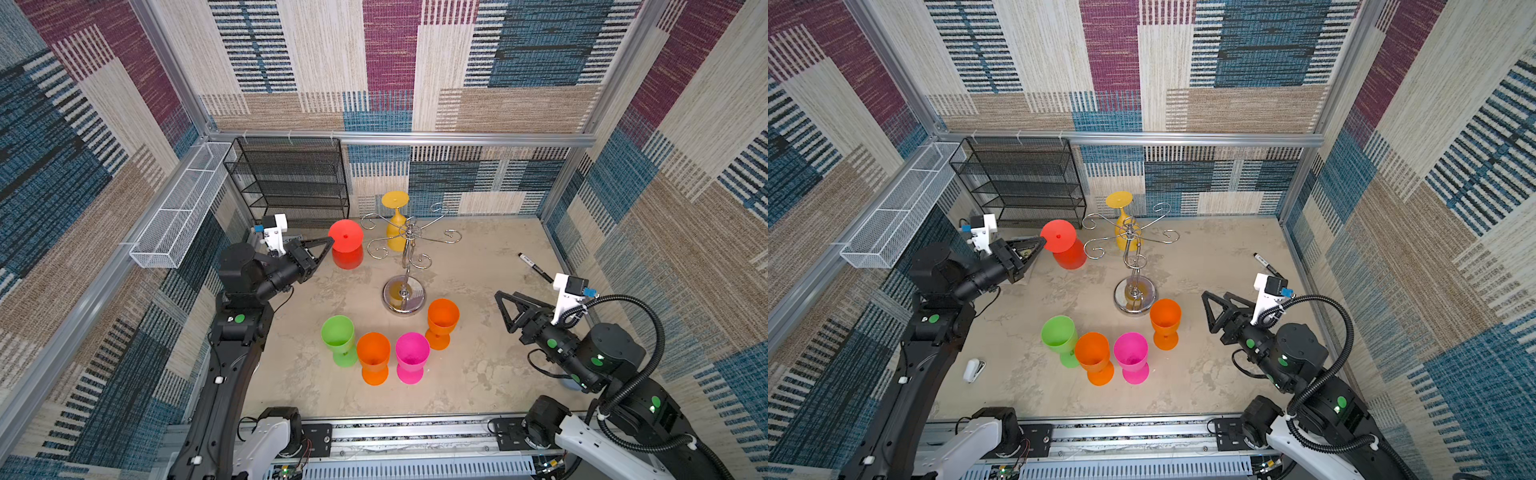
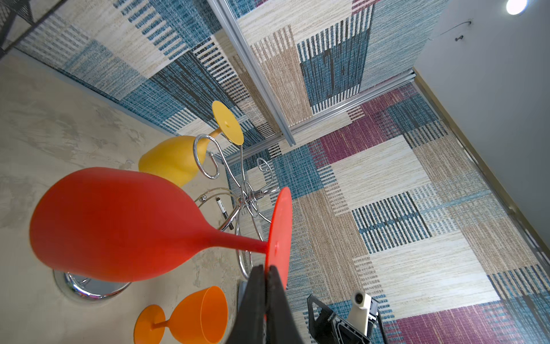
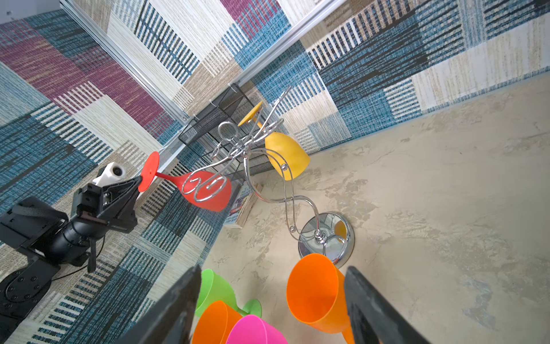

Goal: Take the wine glass off the wine glass rack
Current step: Pick up the wine glass from the wine glass rack.

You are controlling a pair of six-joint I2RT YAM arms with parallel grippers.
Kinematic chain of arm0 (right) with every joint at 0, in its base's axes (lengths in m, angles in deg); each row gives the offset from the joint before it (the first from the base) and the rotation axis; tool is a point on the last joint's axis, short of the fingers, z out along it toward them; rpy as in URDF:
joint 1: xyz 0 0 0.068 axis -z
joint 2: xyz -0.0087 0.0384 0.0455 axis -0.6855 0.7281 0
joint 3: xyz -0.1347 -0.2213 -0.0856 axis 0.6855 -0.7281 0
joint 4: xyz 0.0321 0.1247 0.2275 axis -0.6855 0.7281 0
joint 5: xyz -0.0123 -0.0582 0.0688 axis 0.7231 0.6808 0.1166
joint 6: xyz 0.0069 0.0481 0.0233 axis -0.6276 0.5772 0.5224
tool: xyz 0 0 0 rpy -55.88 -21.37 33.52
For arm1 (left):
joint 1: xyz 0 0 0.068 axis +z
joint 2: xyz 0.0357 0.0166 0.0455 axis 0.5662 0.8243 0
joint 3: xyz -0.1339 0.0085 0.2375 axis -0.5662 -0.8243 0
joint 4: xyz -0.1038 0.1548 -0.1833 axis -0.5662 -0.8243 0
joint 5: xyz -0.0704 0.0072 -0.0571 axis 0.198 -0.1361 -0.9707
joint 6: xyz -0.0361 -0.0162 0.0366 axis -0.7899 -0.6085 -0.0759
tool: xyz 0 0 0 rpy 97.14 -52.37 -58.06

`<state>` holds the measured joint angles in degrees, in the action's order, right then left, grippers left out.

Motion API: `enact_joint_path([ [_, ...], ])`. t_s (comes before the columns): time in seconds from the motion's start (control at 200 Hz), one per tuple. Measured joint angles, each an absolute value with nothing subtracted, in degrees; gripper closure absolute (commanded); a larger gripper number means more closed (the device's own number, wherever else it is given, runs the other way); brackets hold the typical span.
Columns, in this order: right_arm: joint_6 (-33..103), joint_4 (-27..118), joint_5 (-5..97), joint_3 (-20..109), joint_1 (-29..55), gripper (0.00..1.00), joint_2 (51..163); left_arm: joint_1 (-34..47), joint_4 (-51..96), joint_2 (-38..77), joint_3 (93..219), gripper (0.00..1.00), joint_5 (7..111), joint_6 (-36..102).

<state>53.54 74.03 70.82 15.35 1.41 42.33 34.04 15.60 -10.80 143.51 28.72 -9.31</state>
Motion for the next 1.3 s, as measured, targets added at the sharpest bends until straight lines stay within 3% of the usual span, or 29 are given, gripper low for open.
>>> enact_joint_path([
  [0.305,48.82,62.18,67.19,10.91,1.41,0.12,43.66,34.98,10.01,-20.07,152.34,1.00,33.70,-4.81],
  [0.761,40.08,27.23,52.35,7.79,1.56,0.13,59.75,32.73,45.61,-14.80,147.55,1.00,29.48,-30.69],
  [0.936,39.47,15.56,43.65,7.94,5.87,0.14,63.71,28.57,60.76,-11.68,144.21,1.00,30.62,-39.89],
  [1.112,48.04,1.40,33.12,7.48,14.57,0.14,69.63,19.02,70.31,-7.11,142.39,1.00,32.78,-43.91],
  [1.302,57.13,-11.23,24.00,9.38,17.82,0.15,77.52,10.56,77.70,-1.21,141.52,1.00,34.55,-44.35],
])
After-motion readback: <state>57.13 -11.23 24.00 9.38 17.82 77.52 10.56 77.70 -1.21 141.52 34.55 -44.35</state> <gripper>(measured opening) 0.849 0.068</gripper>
